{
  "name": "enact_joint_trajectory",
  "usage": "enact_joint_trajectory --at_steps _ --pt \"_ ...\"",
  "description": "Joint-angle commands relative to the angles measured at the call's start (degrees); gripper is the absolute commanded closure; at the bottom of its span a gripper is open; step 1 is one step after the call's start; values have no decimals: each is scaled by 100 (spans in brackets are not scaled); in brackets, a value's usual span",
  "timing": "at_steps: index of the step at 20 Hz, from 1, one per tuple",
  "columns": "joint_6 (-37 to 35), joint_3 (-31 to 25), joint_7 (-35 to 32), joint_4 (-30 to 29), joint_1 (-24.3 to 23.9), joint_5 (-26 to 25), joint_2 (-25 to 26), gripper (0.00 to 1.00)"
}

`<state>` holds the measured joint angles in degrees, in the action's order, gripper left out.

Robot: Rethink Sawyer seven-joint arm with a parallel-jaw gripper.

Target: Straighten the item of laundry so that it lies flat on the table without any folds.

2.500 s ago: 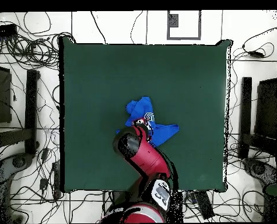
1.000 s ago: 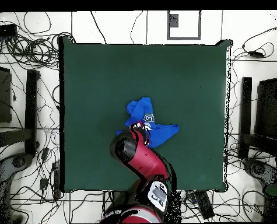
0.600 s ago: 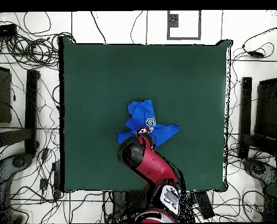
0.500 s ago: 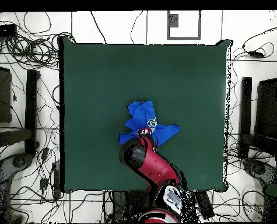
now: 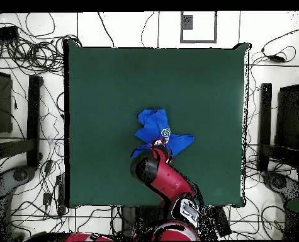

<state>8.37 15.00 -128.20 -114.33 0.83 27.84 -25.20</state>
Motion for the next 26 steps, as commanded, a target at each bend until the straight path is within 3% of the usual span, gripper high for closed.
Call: enact_joint_trajectory --at_steps 1,18,22,26 --pt "215 -868 -1214 -76 -3 -79 361 0" --pt "131 -868 -1137 -86 99 -40 257 0" --pt "328 -1015 -1045 -90 1 -346 165 0" --pt "211 -1063 -1059 -28 61 -314 76 0"
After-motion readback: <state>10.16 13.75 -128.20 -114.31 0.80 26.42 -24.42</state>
